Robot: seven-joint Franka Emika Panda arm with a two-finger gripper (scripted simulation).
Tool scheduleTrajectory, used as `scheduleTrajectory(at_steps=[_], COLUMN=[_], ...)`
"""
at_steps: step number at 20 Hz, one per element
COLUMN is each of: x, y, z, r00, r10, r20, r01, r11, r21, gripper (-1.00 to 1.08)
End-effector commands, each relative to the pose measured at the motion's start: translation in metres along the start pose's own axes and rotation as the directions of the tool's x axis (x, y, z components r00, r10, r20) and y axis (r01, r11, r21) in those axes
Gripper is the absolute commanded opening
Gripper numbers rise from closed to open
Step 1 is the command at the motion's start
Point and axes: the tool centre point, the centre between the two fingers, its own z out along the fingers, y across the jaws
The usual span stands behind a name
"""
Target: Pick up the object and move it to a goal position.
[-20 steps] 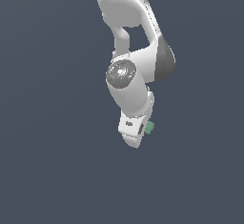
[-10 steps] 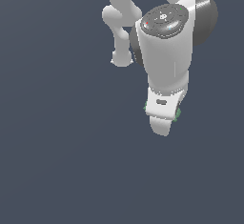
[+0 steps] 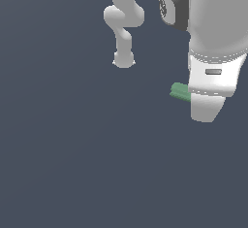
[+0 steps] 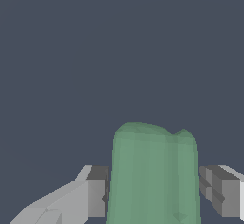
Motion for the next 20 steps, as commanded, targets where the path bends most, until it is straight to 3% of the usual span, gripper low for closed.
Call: scheduleTrajectory(at_steps=[1, 9, 20], x=[0.014, 0.041, 0.051], y=[-0.006, -0.017, -0.021], z=[-0.012, -0.034, -0.042], r00=[1.0, 1.0, 1.0], r10=[0.002, 0.002, 0.002], r20=[0.0, 0.0, 0.0], r01=[-0.002, -0.002, -0.002], r11=[1.0, 1.0, 1.0], r21=[0.001, 0.003, 0.003], gripper=[-1.0, -1.0, -1.0])
